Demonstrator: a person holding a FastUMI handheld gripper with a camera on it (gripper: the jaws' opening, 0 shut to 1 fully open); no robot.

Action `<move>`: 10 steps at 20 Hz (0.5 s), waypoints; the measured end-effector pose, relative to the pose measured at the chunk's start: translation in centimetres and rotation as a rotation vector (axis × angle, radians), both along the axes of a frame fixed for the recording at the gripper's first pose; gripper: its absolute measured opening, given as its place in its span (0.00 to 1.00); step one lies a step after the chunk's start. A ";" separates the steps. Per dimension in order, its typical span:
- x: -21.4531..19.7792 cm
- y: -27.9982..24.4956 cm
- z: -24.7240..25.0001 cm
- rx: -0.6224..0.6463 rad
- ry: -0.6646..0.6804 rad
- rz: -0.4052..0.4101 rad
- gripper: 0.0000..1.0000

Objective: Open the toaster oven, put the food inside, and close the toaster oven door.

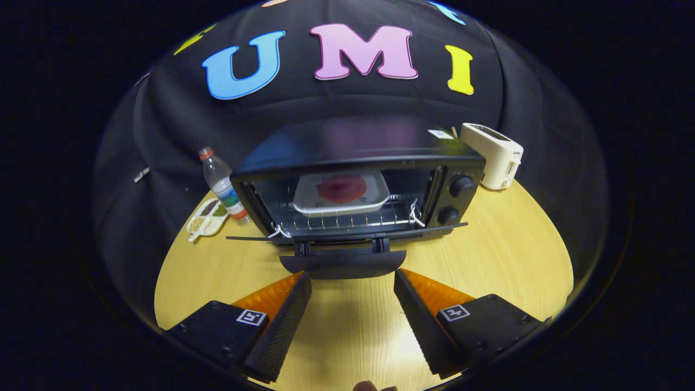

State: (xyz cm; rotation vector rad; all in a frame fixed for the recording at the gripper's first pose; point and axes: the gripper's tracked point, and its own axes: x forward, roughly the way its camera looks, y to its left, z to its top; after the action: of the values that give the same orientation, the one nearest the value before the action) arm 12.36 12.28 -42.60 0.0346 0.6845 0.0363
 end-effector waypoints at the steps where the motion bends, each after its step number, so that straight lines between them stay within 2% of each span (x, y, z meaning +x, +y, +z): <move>1: 0.3 0.0 1.2 0.007 -0.025 -0.001 0.99; 10: 0.1 -2.8 14.0 0.047 -0.245 0.006 0.99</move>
State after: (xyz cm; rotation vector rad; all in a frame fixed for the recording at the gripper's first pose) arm 12.41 9.50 -28.63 0.0722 0.4386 0.0612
